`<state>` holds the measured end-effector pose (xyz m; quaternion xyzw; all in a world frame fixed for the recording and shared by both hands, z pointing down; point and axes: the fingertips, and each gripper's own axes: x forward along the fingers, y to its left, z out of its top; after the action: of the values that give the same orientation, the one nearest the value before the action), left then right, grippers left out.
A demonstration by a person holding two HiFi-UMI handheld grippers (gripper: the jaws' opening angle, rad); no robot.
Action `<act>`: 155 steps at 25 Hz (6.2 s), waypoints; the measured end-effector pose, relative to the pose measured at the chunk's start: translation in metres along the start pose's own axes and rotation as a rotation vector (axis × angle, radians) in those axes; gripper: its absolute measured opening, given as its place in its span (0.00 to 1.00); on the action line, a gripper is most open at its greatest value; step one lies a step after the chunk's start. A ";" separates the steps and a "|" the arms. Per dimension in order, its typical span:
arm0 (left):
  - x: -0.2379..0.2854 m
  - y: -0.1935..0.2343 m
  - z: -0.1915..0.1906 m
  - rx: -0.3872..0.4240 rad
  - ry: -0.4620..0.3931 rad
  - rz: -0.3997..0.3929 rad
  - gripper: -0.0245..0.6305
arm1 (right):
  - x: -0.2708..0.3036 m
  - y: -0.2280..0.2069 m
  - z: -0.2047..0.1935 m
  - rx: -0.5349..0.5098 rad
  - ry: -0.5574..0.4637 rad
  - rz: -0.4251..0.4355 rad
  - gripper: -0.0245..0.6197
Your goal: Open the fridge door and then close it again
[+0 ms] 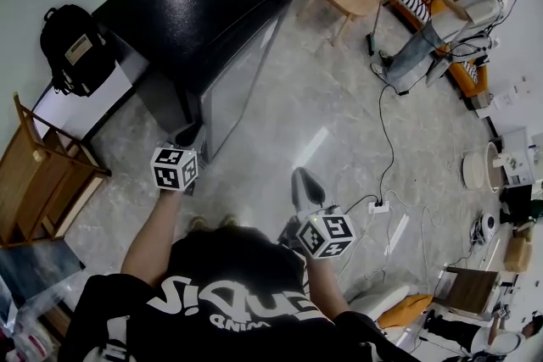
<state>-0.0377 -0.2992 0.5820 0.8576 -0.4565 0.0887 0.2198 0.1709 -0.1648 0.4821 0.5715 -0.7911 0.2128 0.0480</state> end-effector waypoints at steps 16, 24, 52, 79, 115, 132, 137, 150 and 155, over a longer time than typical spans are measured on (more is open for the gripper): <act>0.023 -0.123 -0.030 0.010 0.006 -0.100 0.06 | -0.057 -0.041 -0.002 0.017 -0.038 -0.111 0.03; 0.023 -0.126 -0.033 0.018 0.024 -0.087 0.06 | -0.059 -0.036 -0.003 0.018 -0.046 -0.103 0.03; 0.017 -0.112 -0.030 0.076 0.037 -0.045 0.07 | -0.039 -0.019 0.003 0.023 -0.062 -0.071 0.03; 0.000 -0.007 -0.003 0.050 -0.013 0.118 0.10 | -0.001 -0.007 0.009 0.005 -0.035 -0.011 0.03; -0.054 -0.032 0.026 0.079 -0.037 0.060 0.07 | -0.010 -0.008 0.007 0.012 -0.059 -0.002 0.03; -0.147 -0.043 0.051 0.064 -0.122 0.072 0.07 | -0.009 0.013 0.006 -0.002 -0.057 0.036 0.03; -0.162 -0.045 0.054 0.058 -0.142 0.076 0.07 | -0.013 0.013 0.006 -0.002 -0.063 0.033 0.03; -0.169 -0.055 0.062 0.077 -0.173 0.060 0.04 | -0.020 0.020 0.007 -0.007 -0.072 0.044 0.03; -0.167 -0.057 0.066 0.090 -0.185 0.050 0.04 | -0.021 0.020 0.007 -0.008 -0.073 0.050 0.03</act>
<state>-0.0887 -0.1771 0.4476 0.8594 -0.4917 0.0351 0.1359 0.1606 -0.1434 0.4635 0.5586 -0.8073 0.1896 0.0162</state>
